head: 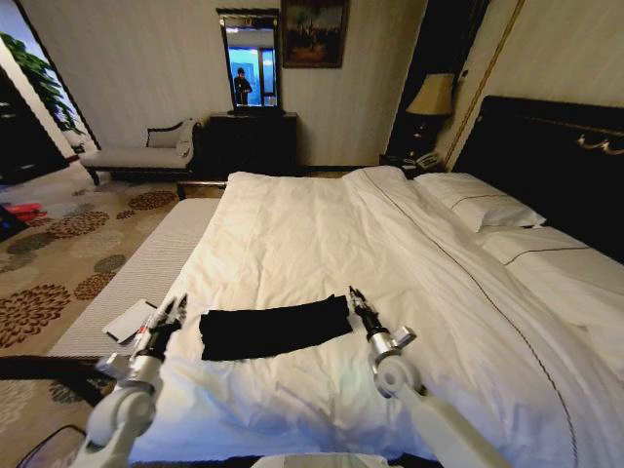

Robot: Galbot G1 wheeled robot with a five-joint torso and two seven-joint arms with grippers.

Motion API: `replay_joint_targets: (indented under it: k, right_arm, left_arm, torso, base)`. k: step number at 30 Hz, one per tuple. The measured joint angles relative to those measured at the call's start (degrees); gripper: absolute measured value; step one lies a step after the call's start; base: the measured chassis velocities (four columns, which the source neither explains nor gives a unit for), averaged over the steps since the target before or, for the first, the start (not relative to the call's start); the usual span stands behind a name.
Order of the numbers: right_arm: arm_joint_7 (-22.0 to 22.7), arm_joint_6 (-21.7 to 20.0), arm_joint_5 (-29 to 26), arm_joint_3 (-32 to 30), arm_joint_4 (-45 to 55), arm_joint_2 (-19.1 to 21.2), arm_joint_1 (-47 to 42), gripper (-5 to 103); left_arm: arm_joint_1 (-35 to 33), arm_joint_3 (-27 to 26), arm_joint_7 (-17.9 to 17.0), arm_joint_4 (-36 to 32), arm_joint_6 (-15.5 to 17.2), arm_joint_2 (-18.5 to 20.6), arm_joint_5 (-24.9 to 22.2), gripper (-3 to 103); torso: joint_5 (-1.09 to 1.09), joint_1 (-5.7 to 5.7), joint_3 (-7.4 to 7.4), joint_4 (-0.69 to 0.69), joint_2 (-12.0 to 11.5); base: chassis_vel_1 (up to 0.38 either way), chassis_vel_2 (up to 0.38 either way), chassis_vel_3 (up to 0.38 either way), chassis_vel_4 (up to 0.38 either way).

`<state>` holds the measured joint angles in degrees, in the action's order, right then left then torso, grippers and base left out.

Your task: Fold the clothes on the bed.

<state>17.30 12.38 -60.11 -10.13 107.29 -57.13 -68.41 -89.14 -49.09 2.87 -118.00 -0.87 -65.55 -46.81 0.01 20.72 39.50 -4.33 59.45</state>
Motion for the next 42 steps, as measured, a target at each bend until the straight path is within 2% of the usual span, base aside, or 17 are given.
replay_joint_targets:
  k: [1,2,6,7,11,15,17,20,22,25,27,28,29,31,33,36,42]
  right_arm:
    - [0.6,-0.5,0.0,0.0,0.0,0.4,2.0,56]
    - [0.6,-0.5,0.0,0.0,0.0,0.4,2.0,56]
    - [0.4,-1.8,-0.6,2.9,-2.6,0.5,8.2,66]
    - [0.4,-1.8,-0.6,2.9,-2.6,0.5,8.2,66]
    - [-1.6,-2.1,-0.4,9.1,-7.7,-1.3,15.2,89]
    - [-1.8,-3.2,0.4,13.1,-11.8,-3.2,19.0,99]
    - [-0.4,-4.1,1.0,14.5,-12.9,-3.6,20.2,99]
    - [7.8,-10.0,2.4,18.5,-13.7,-3.6,23.6,100]
    - [9.5,-11.3,2.6,19.4,-13.7,-3.4,24.5,100]
    - [10.8,-12.1,4.0,22.7,-14.5,-3.2,27.6,100]
    - [7.3,-9.8,6.5,24.7,-16.9,-3.8,29.4,100]
    - [7.3,-9.8,6.5,24.7,-16.9,-3.8,29.4,100]
    - [4.7,-7.8,8.7,26.0,-18.8,-4.6,30.4,100]
    - [1.9,-5.3,12.7,27.7,-21.3,-6.1,31.0,100]
    - [0.9,-4.5,14.3,28.3,-22.0,-6.6,31.1,100]
    - [-1.2,-2.6,22.0,31.3,-24.1,-7.7,31.1,100]
    - [-1.3,-1.4,30.9,34.4,-28.1,-10.0,32.0,100]
  left_arm:
    - [1.8,0.1,-2.2,-1.8,2.9,0.6,0.1,65]
    - [1.8,0.1,-2.2,-1.8,2.9,0.6,0.1,65]
    - [7.6,3.9,-8.8,-4.2,9.8,1.6,2.6,81]
    - [7.6,3.9,-8.8,-4.2,9.8,1.6,2.6,81]
    - [15.6,14.0,-10.6,2.3,11.0,1.2,9.4,97]
    - [21.4,19.9,-12.6,10.2,12.0,-0.6,11.9,100]
    - [22.8,20.9,-13.4,12.4,12.4,-1.2,13.2,100]
    - [24.0,20.7,-14.3,13.5,12.8,-1.7,15.4,100]
    - [23.9,20.2,-14.6,12.9,12.9,-1.6,15.4,100]
    - [23.4,16.9,-16.8,9.2,13.3,-0.7,12.1,100]
    - [23.2,14.5,-18.9,4.9,14.6,-0.2,5.0,100]
    - [23.2,14.5,-18.9,4.9,14.6,-0.2,5.0,100]
    - [23.0,12.8,-20.1,1.1,15.6,0.2,-0.8,100]
    - [22.2,10.1,-20.9,-4.7,16.6,0.6,-7.3,100]
    - [21.7,9.2,-21.2,-7.0,16.9,0.6,-9.7,100]
    - [19.5,6.3,-21.7,-15.6,17.5,-0.6,-16.8,100]
    - [14.5,5.6,-21.9,-21.3,17.9,-2.7,-17.3,100]
  torso:
    - [0.0,0.0,0.0,0.01,0.0]
    - [0.0,0.0,0.0,0.01,0.0]
    - [0.0,0.01,0.01,0.0,0.0]
    - [0.0,0.01,0.01,0.0,0.0]
    - [-0.02,0.01,0.01,0.01,0.0]
    - [-0.02,0.02,0.02,-0.01,0.0]
    - [-0.01,0.02,0.02,0.0,0.0]
    - [-0.02,0.02,0.02,-0.01,0.0]
    - [-0.01,0.02,0.03,0.01,0.0]
    - [-0.02,0.02,0.01,0.04,0.0]
    - [-0.02,0.01,0.01,0.02,0.0]
    - [-0.02,0.01,0.01,0.02,0.0]
    - [-0.02,0.01,0.01,-0.01,0.0]
    - [0.02,0.02,0.01,0.01,0.0]
    - [0.01,0.02,0.01,0.02,0.0]
    - [-0.01,0.0,0.0,0.0,0.0]
    - [-0.01,0.0,0.0,0.01,0.0]
  base:
    - [0.0,0.0,0.0,0.0]
    - [0.0,0.0,0.0,0.0]
    - [0.0,0.0,0.0,0.0]
    - [0.0,0.0,0.0,0.0]
    - [0.0,0.0,0.0,0.0]
    - [0.0,0.0,0.0,0.0]
    - [0.0,0.0,0.0,0.0]
    - [0.0,0.0,0.0,0.0]
    - [0.0,0.0,0.0,0.0]
    - [0.0,0.0,0.0,0.0]
    - [0.0,0.0,0.0,0.0]
    - [0.0,0.0,0.0,0.0]
    - [0.0,0.0,0.0,0.0]
    - [0.0,0.0,0.0,0.0]
    - [0.0,0.0,0.0,0.0]
    - [0.0,0.0,0.0,0.0]
    - [0.0,0.0,0.0,0.0]
